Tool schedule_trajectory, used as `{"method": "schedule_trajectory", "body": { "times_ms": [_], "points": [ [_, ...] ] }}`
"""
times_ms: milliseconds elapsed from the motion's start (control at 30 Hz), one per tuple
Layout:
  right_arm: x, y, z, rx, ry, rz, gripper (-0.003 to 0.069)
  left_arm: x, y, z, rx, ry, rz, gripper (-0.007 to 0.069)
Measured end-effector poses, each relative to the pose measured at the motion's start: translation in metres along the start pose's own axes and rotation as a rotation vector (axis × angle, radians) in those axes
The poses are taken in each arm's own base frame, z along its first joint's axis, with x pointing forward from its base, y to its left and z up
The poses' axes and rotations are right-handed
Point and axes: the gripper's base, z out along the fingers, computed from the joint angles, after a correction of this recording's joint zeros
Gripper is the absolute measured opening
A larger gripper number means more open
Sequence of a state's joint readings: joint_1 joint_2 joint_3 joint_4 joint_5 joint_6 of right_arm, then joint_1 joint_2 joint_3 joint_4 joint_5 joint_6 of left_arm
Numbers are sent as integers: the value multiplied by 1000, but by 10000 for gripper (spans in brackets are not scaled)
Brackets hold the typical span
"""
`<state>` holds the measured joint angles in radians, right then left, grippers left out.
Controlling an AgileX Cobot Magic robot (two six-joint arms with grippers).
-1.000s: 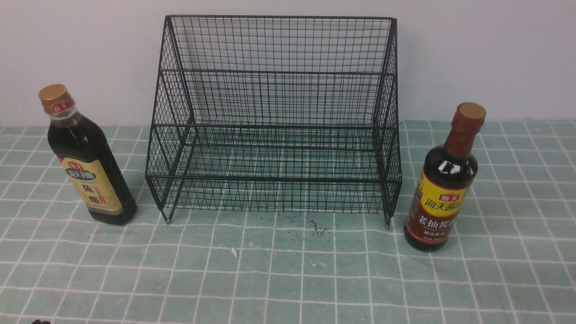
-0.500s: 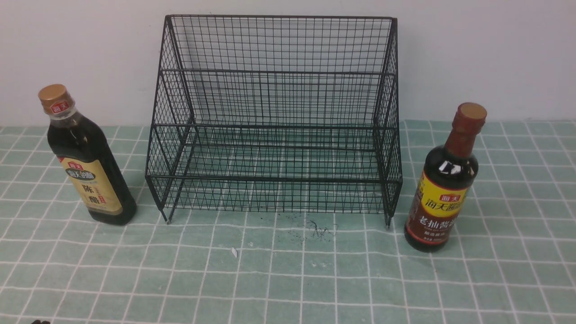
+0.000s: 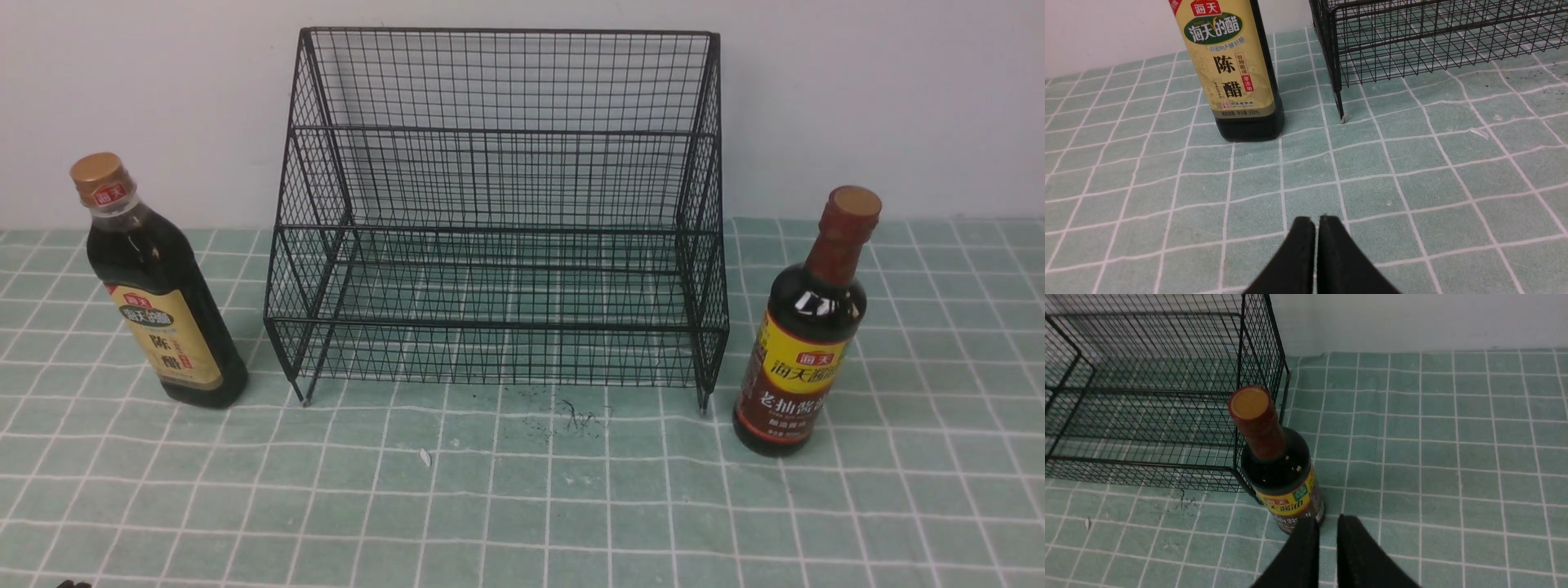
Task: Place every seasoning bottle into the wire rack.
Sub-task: Use the right arm to grab the condiment bottle closest to it
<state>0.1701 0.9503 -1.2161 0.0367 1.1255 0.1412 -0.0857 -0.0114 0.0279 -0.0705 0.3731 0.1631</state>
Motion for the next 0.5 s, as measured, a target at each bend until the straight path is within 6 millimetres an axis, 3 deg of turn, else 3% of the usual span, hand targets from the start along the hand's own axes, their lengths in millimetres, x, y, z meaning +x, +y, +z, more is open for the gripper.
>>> {"method": "schedule_trajectory", "body": {
  "times_ms": [67, 100, 167, 200, 267, 333, 367, 500],
  "points": [
    [-24, 10, 26, -49, 75, -43, 182, 0, 0, 0, 0, 0, 0, -6],
    [-26, 11, 28, -53, 81, -49, 191, 0, 0, 0, 0, 0, 0, -6],
    [-38, 25, 58, -112, 145, -134, 315, 0, 0, 0, 0, 0, 0, -6],
    [-39, 25, 61, -111, 149, -136, 325, 0, 0, 0, 0, 0, 0, -6],
    [-44, 37, 92, -132, 201, -183, 457, 0, 0, 0, 0, 0, 0, -6],
    [-44, 40, 104, -127, 222, -193, 499, 0, 0, 0, 0, 0, 0, -6],
    [-43, 41, 121, -107, 251, -211, 569, 0, 0, 0, 0, 0, 0, -6],
    [-41, 41, 149, -84, 292, -210, 625, 0, 0, 0, 0, 0, 0, -6]
  ]
}}
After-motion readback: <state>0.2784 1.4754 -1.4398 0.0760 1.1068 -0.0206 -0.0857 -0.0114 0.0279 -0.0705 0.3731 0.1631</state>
